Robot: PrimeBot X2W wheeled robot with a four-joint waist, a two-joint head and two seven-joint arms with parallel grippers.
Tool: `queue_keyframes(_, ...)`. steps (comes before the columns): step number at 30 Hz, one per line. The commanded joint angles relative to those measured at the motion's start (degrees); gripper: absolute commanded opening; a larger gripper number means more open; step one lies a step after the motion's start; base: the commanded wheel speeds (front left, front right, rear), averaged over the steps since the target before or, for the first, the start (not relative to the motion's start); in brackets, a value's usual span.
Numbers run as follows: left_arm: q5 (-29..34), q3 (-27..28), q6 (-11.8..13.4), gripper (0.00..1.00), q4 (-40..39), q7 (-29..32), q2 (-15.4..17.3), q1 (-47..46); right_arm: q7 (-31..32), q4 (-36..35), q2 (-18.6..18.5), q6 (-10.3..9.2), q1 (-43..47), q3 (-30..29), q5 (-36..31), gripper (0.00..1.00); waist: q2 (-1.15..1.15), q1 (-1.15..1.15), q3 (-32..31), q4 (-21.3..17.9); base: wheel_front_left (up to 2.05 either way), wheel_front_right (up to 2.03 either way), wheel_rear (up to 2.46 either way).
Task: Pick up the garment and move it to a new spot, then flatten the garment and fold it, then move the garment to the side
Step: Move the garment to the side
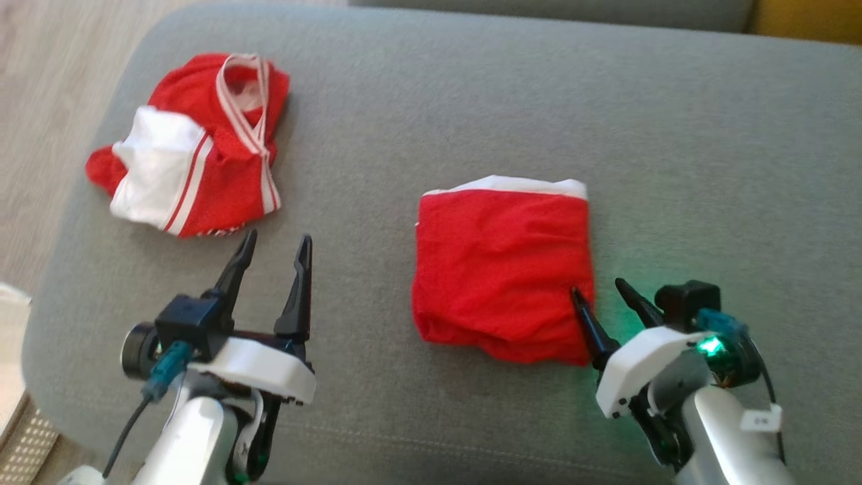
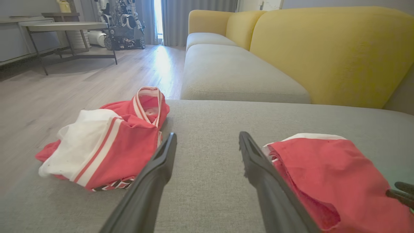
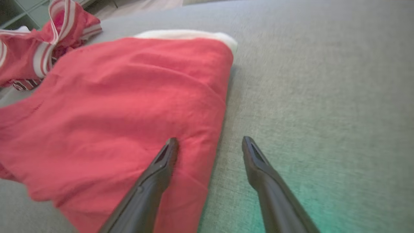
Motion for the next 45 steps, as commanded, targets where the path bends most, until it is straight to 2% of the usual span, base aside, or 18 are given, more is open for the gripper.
queue_keyframes(1, 0.03, 1.91, -0.06, 1.00, -1.36, -0.71, 0.41, -3.01, -0.04, -0.38, -0.34, -0.04, -2.66, 1.45, 0.51, 1.00, 0.00, 0.00, 1.34, 1.30, 0.00, 0.00, 0.00)
queue_keyframes(4, -0.01, 2.01, -0.15, 1.00, -0.57, -1.15, -0.06, -3.66, 0.24, 3.99, -0.20, -0.04, -4.63, 2.71, 1.17, 1.00, 0.00, 0.00, 1.90, 1.58, 0.00, 0.00, 0.00)
queue_keyframes(5, 0.00, 2.06, -0.15, 1.00, -0.35, -1.27, -0.19, -3.78, 0.24, 5.12, -0.16, -0.04, -5.19, 3.26, 1.55, 0.93, 0.00, 0.00, 2.03, 1.56, 0.00, 0.00, 0.00)
queue_keyframes(6, 0.02, 2.11, -0.14, 1.00, -0.14, -1.38, -0.31, -3.86, 0.56, 6.30, -0.13, -0.04, -5.68, 3.83, 1.65, 0.33, 0.00, 0.00, 2.13, 1.47, 0.00, 0.00, 0.00)
queue_keyframes(7, 0.03, 2.13, -0.19, 1.00, 0.06, -1.47, -0.39, -3.92, 0.85, 7.31, -0.11, -0.04, -6.10, 4.35, 1.91, 0.00, 0.00, 0.00, 2.22, 1.36, 0.00, 0.00, 0.00)
queue_keyframes(11, 0.21, 2.48, -0.21, 1.00, 0.54, -1.72, -0.46, -4.21, 0.41, 9.31, -0.16, -0.04, -7.67, 6.08, 2.65, 0.00, 0.00, 0.00, 2.37, 0.18, 0.00, 0.00, 0.00)
queue_keyframes(16, 0.59, 2.91, -0.33, 1.00, 0.21, -1.88, -0.15, -4.32, -0.01, 9.15, -2.47, -0.04, -9.37, 7.63, 1.80, 0.00, 0.00, 0.00, 2.58, -3.61, 0.00, 0.00, 0.00)
queue_keyframes(19, 0.83, 3.13, -0.39, 1.00, -0.27, -1.93, 0.07, -4.54, 0.11, 7.96, -5.02, -0.04, -10.35, 8.49, 1.44, 0.00, 0.00, 0.00, 3.02, -6.65, 0.00, 0.00, 0.00)
queue_keyframes(23, 1.18, 3.17, -0.63, 1.00, -1.01, -1.96, 0.39, -5.16, 1.37, 6.07, -10.23, -0.04, -11.64, 7.97, 0.94, 0.00, 0.00, 0.00, 3.97, -10.75, 0.00, 0.00, 0.00)
queue_keyframes(29, 1.96, 2.91, -0.84, 1.00, -2.63, -1.88, 1.12, -6.84, 3.80, 1.00, -19.33, -0.04, -14.03, 3.51, 0.48, 0.00, 0.00, 0.00, 7.47, -15.55, 0.00, 0.00, 0.00)
queue_keyframes(36, 2.82, 2.43, -1.37, 1.00, -4.16, -1.35, 2.03, -10.17, 8.15, -6.29, -30.64, -0.04, -16.01, -3.30, 3.78, 0.00, 0.00, 0.00, 13.03, -17.91, 0.00, 0.00, 0.00)
queue_keyframes(39, 3.10, 2.37, -1.62, 1.00, -4.56, -1.17, 2.52, -11.44, 9.91, -9.00, -33.35, -0.04, -16.56, -6.10, 7.06, 0.00, 0.00, 0.00, 15.29, -18.60, 0.00, 0.00, 0.00)
queue_keyframes(45, 3.41, 2.38, -1.88, 1.00, -4.77, -1.02, 3.21, -13.17, 11.38, -11.68, -35.68, -0.04, -17.07, -11.47, 10.18, 0.00, 0.00, 0.00, 18.03, -19.27, 0.00, 0.00, 0.00)
